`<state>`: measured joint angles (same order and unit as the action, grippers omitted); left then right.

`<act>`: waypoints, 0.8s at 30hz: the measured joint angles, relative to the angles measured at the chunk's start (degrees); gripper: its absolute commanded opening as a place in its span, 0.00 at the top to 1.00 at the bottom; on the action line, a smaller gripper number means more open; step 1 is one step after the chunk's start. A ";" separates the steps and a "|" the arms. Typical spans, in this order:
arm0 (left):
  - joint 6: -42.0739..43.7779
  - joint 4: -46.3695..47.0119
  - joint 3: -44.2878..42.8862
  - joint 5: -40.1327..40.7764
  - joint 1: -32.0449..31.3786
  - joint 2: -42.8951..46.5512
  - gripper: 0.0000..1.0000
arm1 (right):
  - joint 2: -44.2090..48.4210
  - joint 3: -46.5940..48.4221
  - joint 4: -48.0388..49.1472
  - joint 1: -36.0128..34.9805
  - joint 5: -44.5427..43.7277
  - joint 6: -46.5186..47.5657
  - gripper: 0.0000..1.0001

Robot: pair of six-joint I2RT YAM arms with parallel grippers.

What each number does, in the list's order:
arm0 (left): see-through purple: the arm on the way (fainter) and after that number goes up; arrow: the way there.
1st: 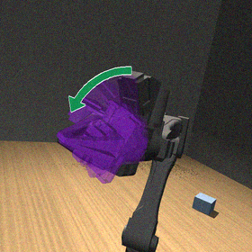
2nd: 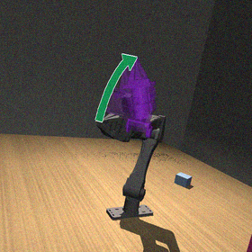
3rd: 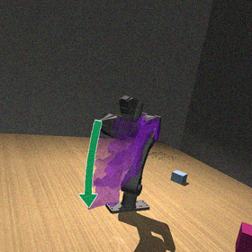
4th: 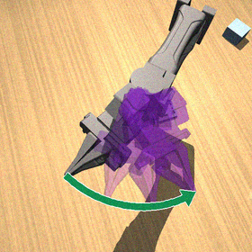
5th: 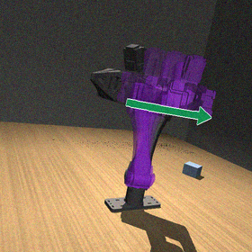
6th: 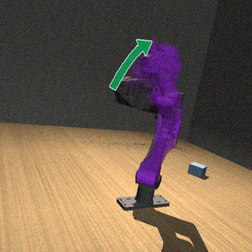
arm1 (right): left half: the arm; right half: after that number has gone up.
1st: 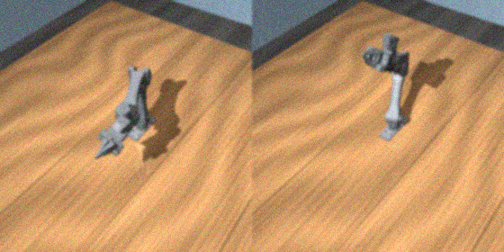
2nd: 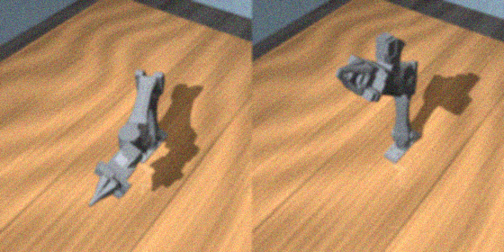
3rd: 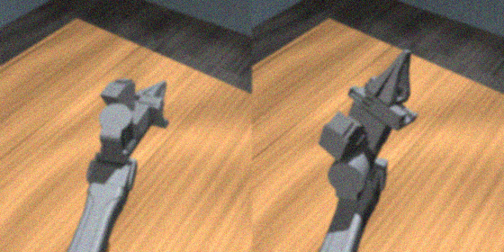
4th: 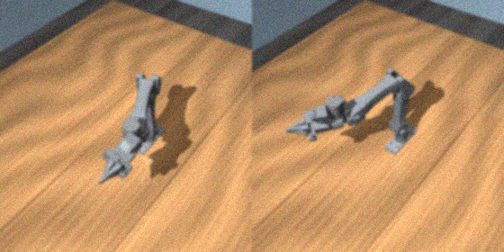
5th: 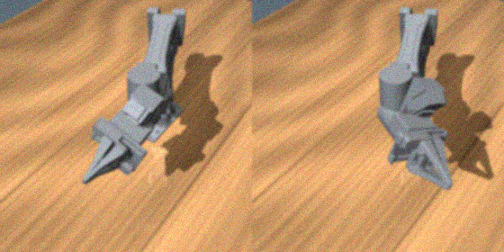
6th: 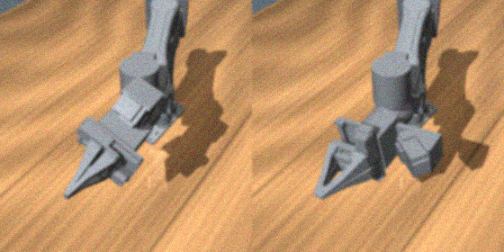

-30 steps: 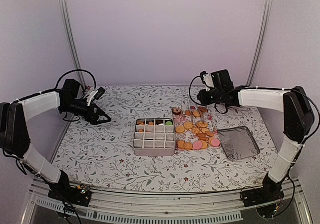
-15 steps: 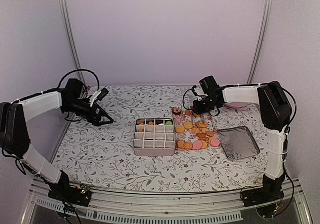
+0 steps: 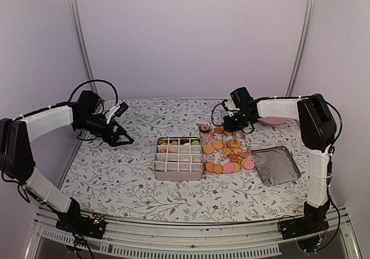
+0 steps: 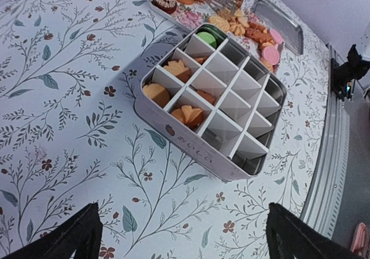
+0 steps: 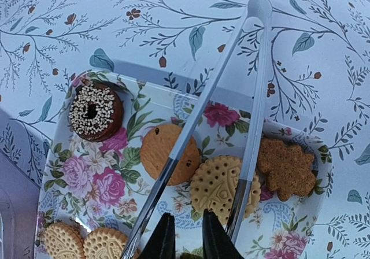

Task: Pack the cookies
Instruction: Pick up the clamp from the plate.

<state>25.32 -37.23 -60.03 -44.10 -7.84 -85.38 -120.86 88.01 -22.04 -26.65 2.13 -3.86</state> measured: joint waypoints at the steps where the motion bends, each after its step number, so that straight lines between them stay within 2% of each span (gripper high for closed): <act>1: 0.02 0.00 -0.02 0.02 -0.04 0.00 0.01 | 0.09 0.28 -0.35 0.00 0.57 -0.17 0.69; 5: 0.17 -0.15 -0.02 0.13 -0.07 0.00 0.01 | 0.92 2.58 -1.68 0.09 1.51 -0.26 0.62; 9: 0.15 -0.26 -0.02 0.50 -0.22 0.00 0.01 | 1.51 5.62 -1.81 0.66 0.98 -0.20 0.60; 24: -0.04 -0.39 -0.02 1.33 -0.33 0.00 0.01 | -3.48 6.12 -4.55 2.05 -1.77 0.55 0.70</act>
<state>25.28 -37.63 -60.05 -42.76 -8.16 -85.38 -124.33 94.13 -26.59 -24.60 0.36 -3.31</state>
